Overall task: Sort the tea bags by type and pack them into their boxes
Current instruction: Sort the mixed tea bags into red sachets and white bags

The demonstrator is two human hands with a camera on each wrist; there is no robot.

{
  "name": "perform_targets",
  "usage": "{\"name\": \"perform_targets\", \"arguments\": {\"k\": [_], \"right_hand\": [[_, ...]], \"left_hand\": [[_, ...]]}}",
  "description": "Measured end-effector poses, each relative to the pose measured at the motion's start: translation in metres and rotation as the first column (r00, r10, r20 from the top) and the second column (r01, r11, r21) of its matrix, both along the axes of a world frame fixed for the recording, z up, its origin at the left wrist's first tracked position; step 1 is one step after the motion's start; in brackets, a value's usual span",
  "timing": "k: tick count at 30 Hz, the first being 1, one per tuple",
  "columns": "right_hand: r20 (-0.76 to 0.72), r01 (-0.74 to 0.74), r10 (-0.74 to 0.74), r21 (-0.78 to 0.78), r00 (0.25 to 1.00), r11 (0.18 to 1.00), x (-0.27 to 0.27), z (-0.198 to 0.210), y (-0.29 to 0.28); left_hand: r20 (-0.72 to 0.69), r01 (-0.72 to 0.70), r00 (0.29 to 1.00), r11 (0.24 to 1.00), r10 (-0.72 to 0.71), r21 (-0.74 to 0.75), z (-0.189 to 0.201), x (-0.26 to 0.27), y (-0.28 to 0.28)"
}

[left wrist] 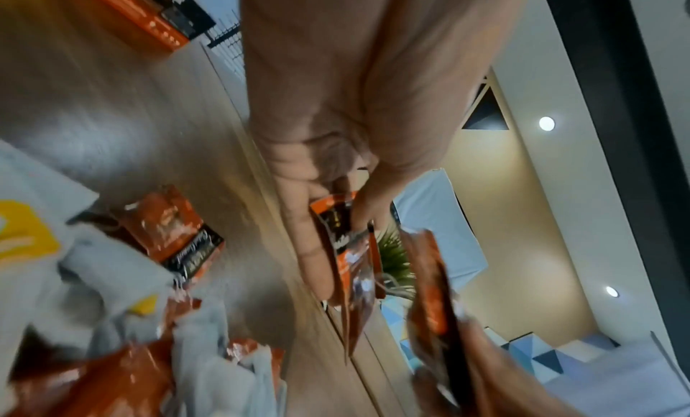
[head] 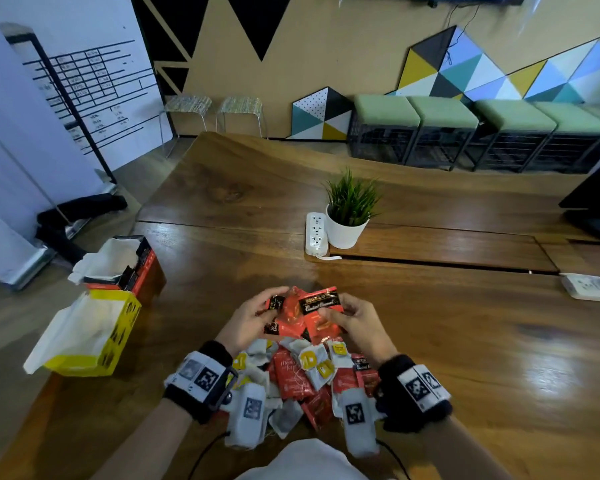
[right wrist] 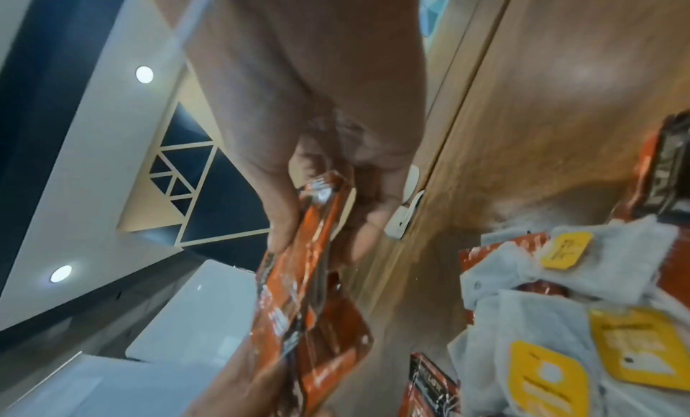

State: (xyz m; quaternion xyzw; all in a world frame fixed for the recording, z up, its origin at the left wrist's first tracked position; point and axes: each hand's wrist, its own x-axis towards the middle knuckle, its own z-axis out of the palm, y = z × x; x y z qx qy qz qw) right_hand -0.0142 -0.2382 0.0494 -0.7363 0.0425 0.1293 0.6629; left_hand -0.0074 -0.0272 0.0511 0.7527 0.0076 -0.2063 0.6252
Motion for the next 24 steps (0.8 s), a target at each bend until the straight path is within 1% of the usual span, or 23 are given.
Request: {"name": "perform_targets", "arguments": {"k": [2,4,5,8,10,12,13,14,15,16,17,18,19,20,22,24], "right_hand": [[-0.036,-0.009,0.010,0.012,0.999,1.000,0.005,-0.002,0.011],[-0.056,-0.025,0.024,-0.020,0.998,0.999,0.008,-0.007,0.018],[-0.066,-0.028,0.025,-0.045,0.997,0.999,0.010,-0.011,0.019],[-0.091,-0.031,0.017,-0.158,0.996,0.987,0.011,-0.021,0.021],[-0.107,-0.061,0.042,-0.183,0.993,0.981,0.009,-0.026,0.024],[-0.135,-0.139,0.116,-0.172,0.984,0.975,0.005,-0.027,0.024],[-0.139,-0.180,0.153,-0.204,0.978,0.962,0.004,-0.029,0.020],[-0.136,-0.208,0.176,-0.279,0.975,0.937,0.004,-0.030,0.011],[-0.124,-0.211,0.176,-0.405,0.977,0.890,0.003,-0.033,-0.001],[-0.111,-0.198,0.164,-0.560,0.980,0.804,0.001,-0.039,-0.015],[-0.119,-0.193,0.154,-0.693,0.981,0.694,-0.004,-0.045,-0.029],[-0.167,-0.215,0.136,-0.777,0.976,0.591,-0.011,-0.051,-0.040],[-0.234,-0.258,0.112,-0.820,0.966,0.511,-0.021,-0.058,-0.046],[-0.302,-0.306,0.084,-0.836,0.950,0.455,-0.031,-0.065,-0.047],[-0.368,-0.355,0.043,-0.849,0.929,0.391,-0.048,-0.078,-0.039],[-0.366,-0.355,0.025,-0.879,0.930,0.317,-0.056,-0.089,-0.026]], "left_hand": [[-0.104,-0.098,0.991,0.991,0.089,-0.086,0.005,-0.003,-0.013],[-0.194,-0.179,0.969,0.975,0.152,-0.129,0.005,-0.003,-0.017],[-0.210,-0.187,0.964,0.976,0.161,-0.113,0.005,-0.003,-0.017],[-0.236,-0.215,0.955,0.968,0.180,-0.129,0.001,-0.003,-0.012],[-0.245,-0.188,0.956,0.978,0.162,-0.086,-0.004,-0.005,-0.011],[-0.180,-0.179,0.967,0.984,0.179,0.018,-0.009,-0.008,-0.010],[-0.138,-0.185,0.971,0.980,0.194,0.074,-0.013,-0.009,-0.008],[-0.097,-0.191,0.974,0.973,0.204,0.131,-0.016,-0.009,-0.004],[-0.043,-0.178,0.981,0.962,0.191,0.206,-0.018,-0.009,0.000],[0.021,-0.156,0.987,0.941,0.157,0.301,-0.018,-0.010,0.006],[0.079,-0.134,0.991,0.907,0.112,0.398,-0.016,-0.011,0.010],[0.136,-0.129,0.988,0.874,0.073,0.468,-0.014,-0.012,0.015],[0.172,-0.127,0.984,0.860,0.046,0.494,-0.011,-0.012,0.019],[0.194,-0.126,0.980,0.861,0.033,0.492,-0.007,-0.012,0.021],[0.194,-0.120,0.980,0.887,0.035,0.447,-0.003,-0.011,0.024],[0.173,-0.113,0.984,0.915,0.048,0.387,0.000,-0.009,0.026]]}}
